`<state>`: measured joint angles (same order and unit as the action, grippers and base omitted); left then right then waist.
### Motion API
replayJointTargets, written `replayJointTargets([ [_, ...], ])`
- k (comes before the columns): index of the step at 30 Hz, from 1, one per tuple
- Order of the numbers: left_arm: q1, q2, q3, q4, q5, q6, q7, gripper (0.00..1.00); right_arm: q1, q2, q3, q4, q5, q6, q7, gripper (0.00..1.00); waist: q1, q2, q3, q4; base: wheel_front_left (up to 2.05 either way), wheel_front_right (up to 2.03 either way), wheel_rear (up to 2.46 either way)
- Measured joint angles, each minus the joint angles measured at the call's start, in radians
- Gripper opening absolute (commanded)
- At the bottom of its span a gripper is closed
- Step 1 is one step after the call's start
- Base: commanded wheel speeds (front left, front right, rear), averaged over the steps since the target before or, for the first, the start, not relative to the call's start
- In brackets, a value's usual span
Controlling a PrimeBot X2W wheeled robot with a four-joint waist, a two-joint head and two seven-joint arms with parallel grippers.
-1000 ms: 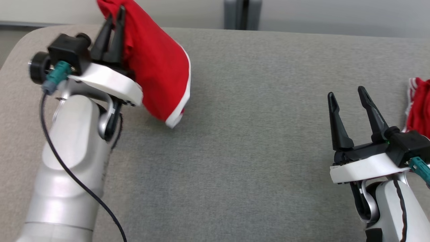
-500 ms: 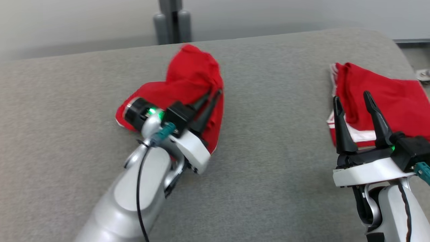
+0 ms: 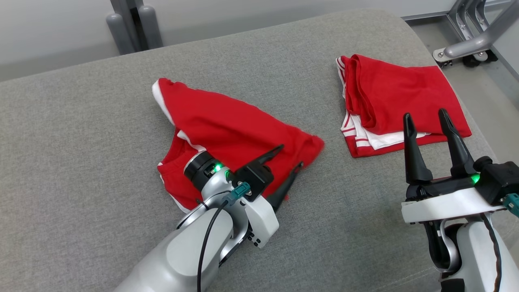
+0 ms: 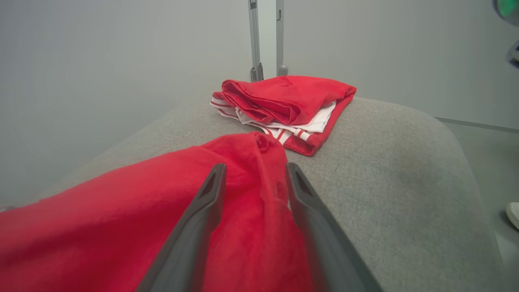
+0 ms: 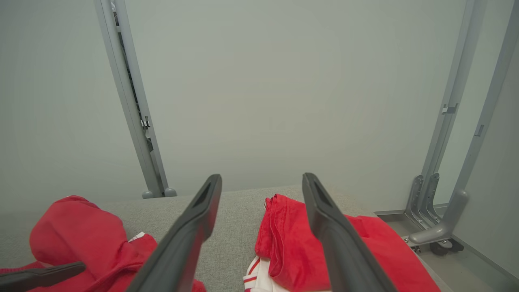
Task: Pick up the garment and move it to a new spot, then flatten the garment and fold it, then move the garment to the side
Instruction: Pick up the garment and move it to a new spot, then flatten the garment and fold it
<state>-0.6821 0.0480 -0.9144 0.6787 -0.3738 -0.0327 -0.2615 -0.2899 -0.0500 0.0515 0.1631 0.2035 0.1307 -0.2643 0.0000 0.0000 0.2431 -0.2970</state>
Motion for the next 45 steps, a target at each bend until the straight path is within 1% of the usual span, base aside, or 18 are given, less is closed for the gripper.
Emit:
replayJointTargets([
  [5, 0.0, 0.0, -0.031, -0.007, -0.045, 0.014, 0.0, 1.0, 0.001, 0.0, -0.012, 0.006, 0.001, 0.0, 0.0, 1.0, 0.0, 0.0, -0.008, 0.007, 0.0, 0.0, 0.0],
  [7, 0.0, 0.0, -0.029, -0.019, -0.055, 0.023, 0.0, 1.0, 0.001, 0.0, -0.012, 0.007, 0.001, 0.0, 0.0, 1.0, 0.0, 0.0, -0.014, 0.018, 0.0, 0.0, 0.0],
  [10, 0.0, 0.001, 0.004, -0.039, -0.06, 0.044, 0.0, 1.0, 0.002, 0.001, -0.01, 0.004, -0.002, 0.0, 0.0, 1.0, 0.0, 0.0, -0.025, 0.038, 0.0, 0.0, 0.0],
  [13, 0.001, 0.0, 0.069, -0.067, -0.057, 0.067, 0.0, 1.0, 0.006, 0.001, -0.01, 0.002, -0.015, 0.0, 0.0, 1.0, 0.0, 0.0, -0.04, 0.061, 0.0, 0.0, 0.0],
  [14, 0.001, 0.0, 0.069, -0.067, -0.057, 0.067, 0.0, 1.0, 0.006, 0.001, -0.01, 0.002, -0.015, 0.0, 0.0, 1.0, 0.0, 0.0, -0.04, 0.061, 0.0, 0.0, 0.0],
  [16, 0.007, 0.008, 0.123, -0.094, -0.041, 0.082, 0.0, 1.0, 0.014, 0.001, -0.01, 0.001, -0.023, 0.0, 0.0, 1.0, 0.0, 0.0, -0.053, 0.077, 0.0, 0.0, 0.0],
  [17, 0.03, 0.03, 0.174, -0.121, -0.02, 0.097, 0.0, 1.0, 0.017, 0.001, -0.01, -0.003, -0.031, 0.0, 0.0, 1.0, 0.0, 0.0, -0.069, 0.094, 0.0, 0.0, 0.0],
  [18, 0.03, 0.03, 0.174, -0.121, -0.02, 0.097, 0.0, 1.0, 0.017, 0.001, -0.01, -0.003, -0.031, 0.0, 0.0, 1.0, 0.0, 0.0, -0.069, 0.094, 0.0, 0.0, 0.0],
  [22, 0.103, 0.071, 0.289, -0.173, 0.007, 0.123, 0.0, 1.0, 0.046, 0.001, -0.014, -0.005, -0.049, 0.0, 0.0, 1.0, 0.0, 0.0, -0.1, 0.133, 0.0, 0.0, 0.0],
  [24, 0.146, 0.092, 0.344, -0.208, 0.035, 0.144, 0.0, 1.0, 0.058, 0.002, -0.012, -0.004, -0.056, 0.0, 0.0, 1.0, 0.0, 0.0, -0.116, 0.153, 0.0, 0.0, 0.0],
  [25, 0.173, 0.098, 0.373, -0.23, 0.051, 0.156, 0.0, 1.0, 0.063, 0.002, -0.011, -0.002, -0.06, 0.0, 0.0, 1.0, 0.0, 0.0, -0.124, 0.163, 0.0, 0.0, 0.0],
  [28, 0.282, 0.099, 0.464, -0.283, 0.062, 0.17, 0.0, 1.0, 0.083, 0.002, -0.012, 0.004, -0.067, 0.0, 0.0, 1.0, 0.0, 0.0, -0.147, 0.19, 0.0, 0.0, 0.0],
  [32, 0.41, 0.087, 0.571, -0.346, 0.092, 0.172, 0.0, 1.0, 0.111, 0.001, -0.009, 0.011, -0.072, 0.0, 0.0, 1.0, 0.0, 0.0, -0.174, 0.223, 0.0, 0.0, 0.0],
  [34, 0.462, 0.081, 0.609, -0.372, 0.13, 0.171, 0.0, 1.0, 0.127, 0.001, -0.005, 0.014, -0.073, 0.0, 0.0, 1.0, 0.0, 0.0, -0.186, 0.237, 0.0, 0.0, 0.0],
  [36, 0.507, 0.062, 0.646, -0.389, 0.145, 0.166, 0.0, 1.0, 0.139, 0.001, -0.001, 0.019, -0.073, 0.0, 0.0, 1.0, 0.0, 0.0, -0.194, 0.251, 0.0, 0.0, 0.0],
  [38, 0.537, 0.048, 0.665, -0.397, 0.164, 0.151, 0.0, 1.0, 0.143, -0.002, 0.006, 0.022, -0.073, 0.0, 0.0, 1.0, 0.0, 0.0, -0.199, 0.265, 0.0, 0.0, 0.0],
  [42, 0.545, 0.025, 0.692, -0.401, 0.192, 0.121, 0.0, 1.0, 0.15, -0.011, 0.029, 0.02, -0.071, 0.0, 0.0, 1.0, 0.0, 0.0, -0.2, 0.289, 0.0, 0.0, 0.0],
  [45, 0.54, 0.014, 0.705, -0.4, 0.208, 0.105, 0.0, 1.0, 0.132, -0.024, 0.086, 0.023, -0.06, 0.0, 0.0, 1.0, 0.0, 0.0, -0.191, 0.303, 0.0, 0.0, 0.0],
])
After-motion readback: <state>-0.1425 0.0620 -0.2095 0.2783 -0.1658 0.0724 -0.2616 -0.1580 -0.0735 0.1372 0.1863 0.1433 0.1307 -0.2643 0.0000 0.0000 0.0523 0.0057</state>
